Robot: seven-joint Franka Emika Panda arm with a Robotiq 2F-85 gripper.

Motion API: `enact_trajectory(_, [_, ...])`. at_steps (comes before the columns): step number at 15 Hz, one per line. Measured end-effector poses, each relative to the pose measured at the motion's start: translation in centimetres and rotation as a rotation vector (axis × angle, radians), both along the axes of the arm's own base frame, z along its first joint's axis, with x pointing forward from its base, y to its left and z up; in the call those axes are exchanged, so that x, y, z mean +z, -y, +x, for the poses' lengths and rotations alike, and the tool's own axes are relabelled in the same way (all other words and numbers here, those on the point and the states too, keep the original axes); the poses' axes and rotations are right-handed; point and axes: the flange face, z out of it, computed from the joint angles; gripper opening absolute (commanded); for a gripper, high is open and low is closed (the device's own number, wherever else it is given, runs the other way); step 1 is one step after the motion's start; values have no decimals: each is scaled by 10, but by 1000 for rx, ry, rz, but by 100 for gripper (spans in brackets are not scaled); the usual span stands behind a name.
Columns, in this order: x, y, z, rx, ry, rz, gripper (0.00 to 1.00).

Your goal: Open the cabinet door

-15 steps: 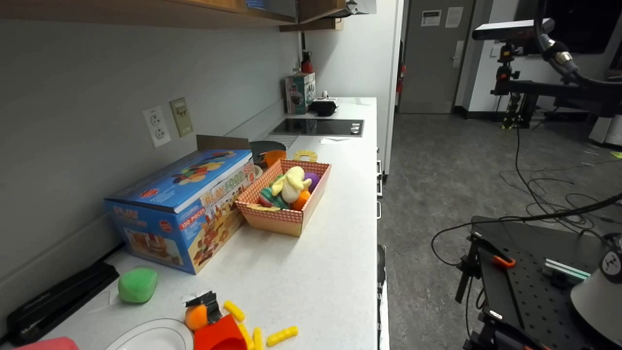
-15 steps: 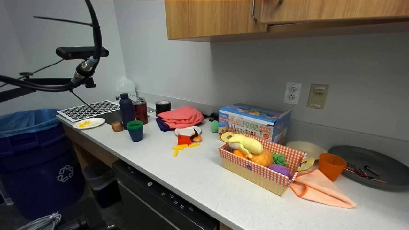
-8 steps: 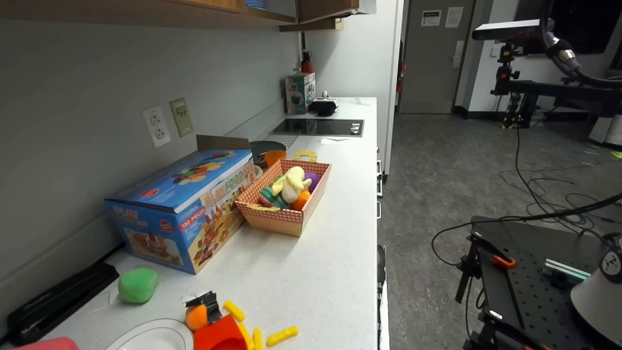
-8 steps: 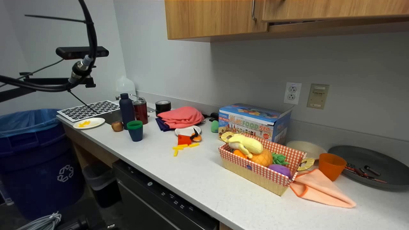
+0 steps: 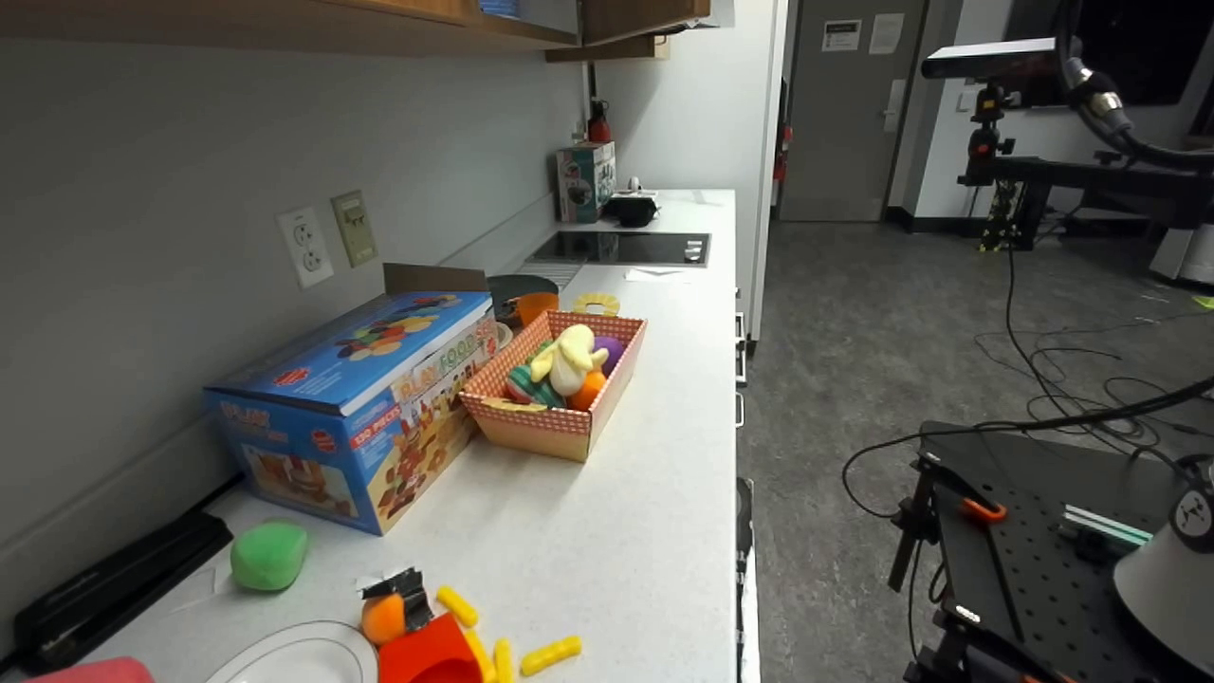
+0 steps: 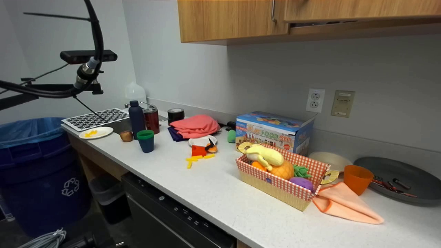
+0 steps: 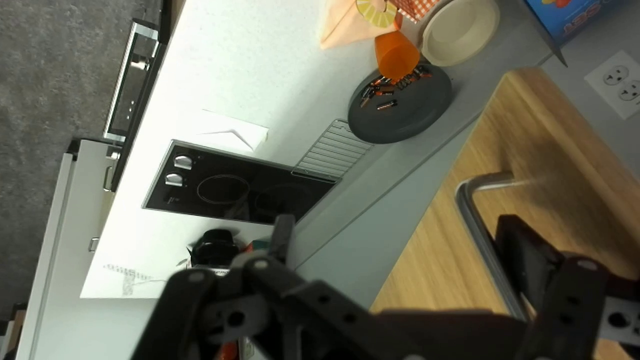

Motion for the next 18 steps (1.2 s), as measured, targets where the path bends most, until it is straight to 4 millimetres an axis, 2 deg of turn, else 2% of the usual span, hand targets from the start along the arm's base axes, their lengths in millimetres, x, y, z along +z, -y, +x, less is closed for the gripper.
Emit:
enact_trajectory(8, [0, -1, 6, 44, -21, -49, 100])
enact_trajectory(18, [3, 46, -28, 162, -49, -51, 100])
